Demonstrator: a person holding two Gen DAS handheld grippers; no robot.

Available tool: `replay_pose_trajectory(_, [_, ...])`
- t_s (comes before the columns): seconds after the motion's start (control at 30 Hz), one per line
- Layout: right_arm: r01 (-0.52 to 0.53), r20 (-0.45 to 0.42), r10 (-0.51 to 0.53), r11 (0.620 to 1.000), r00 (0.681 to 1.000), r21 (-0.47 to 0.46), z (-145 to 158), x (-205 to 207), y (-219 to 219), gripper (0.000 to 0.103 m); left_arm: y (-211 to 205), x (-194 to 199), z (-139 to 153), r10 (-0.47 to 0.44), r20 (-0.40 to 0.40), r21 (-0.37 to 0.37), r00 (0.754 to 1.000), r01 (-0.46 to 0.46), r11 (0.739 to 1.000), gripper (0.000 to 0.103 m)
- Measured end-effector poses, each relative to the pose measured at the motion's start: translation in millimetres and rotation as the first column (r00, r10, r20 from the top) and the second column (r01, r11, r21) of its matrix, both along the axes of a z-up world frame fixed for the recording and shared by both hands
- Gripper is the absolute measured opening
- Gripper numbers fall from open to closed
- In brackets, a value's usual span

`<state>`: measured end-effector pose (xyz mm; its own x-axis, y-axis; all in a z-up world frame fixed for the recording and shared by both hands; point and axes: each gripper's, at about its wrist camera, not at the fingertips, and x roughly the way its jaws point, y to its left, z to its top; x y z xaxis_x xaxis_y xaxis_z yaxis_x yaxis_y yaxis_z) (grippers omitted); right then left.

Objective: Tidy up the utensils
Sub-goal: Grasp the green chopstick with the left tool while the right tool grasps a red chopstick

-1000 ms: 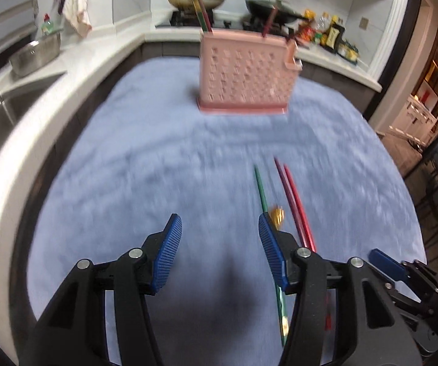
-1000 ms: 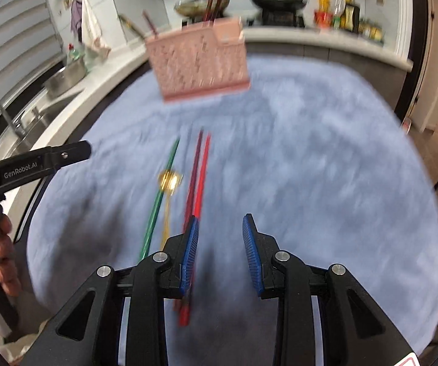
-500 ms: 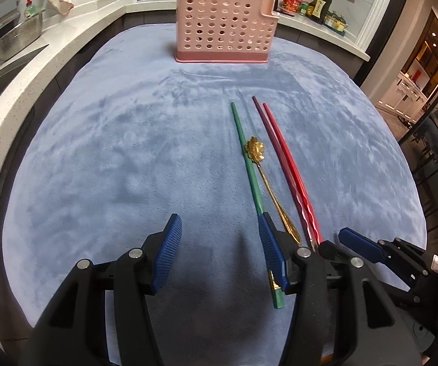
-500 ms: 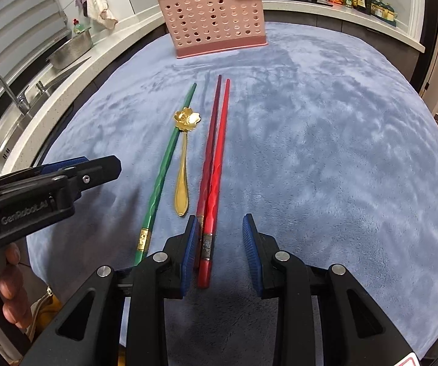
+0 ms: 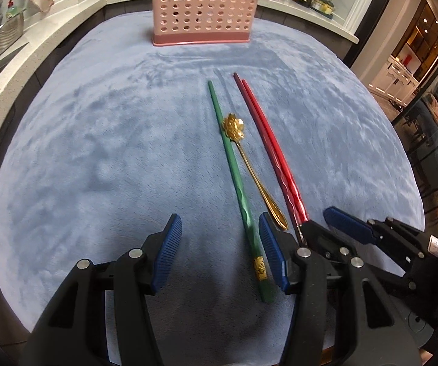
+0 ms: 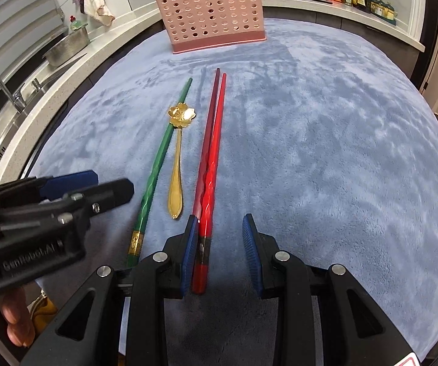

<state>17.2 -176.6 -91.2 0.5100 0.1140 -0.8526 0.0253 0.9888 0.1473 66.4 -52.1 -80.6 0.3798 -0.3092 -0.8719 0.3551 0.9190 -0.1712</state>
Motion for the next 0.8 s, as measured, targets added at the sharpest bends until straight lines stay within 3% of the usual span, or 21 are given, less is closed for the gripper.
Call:
replay_pose_trajectory(0.27, [0.064,0.004,-0.064,0.998,0.998,0.008,1,0,-17,0.029,-7,-2,-3,-0.032,-0.008,0.009,0.999,0.032,0.999,0.05])
replay_pose_trajectory(0.53, [0.024,-0.012,-0.024,1.0,1.0,0.002,-2,2,-8,0.024,-8,3,-18,-0.018,-0.063,-0.003,0.998,0.018,1.0,0.048])
replay_pose_trajectory(0.7, [0.012,-0.025,-0.012,1.0,1.0,-0.016,-5,2,-4,0.023,-10,1,-20,-0.021,-0.055,0.011,0.998,0.022,1.0,0.048])
replay_pose_trajectory(0.8, [0.013,-0.026,-0.014,1.0,1.0,-0.026,-7,2,-5,0.018,-13,1,-22,-0.028,-0.047,0.029,0.998,0.029,0.999,0.049])
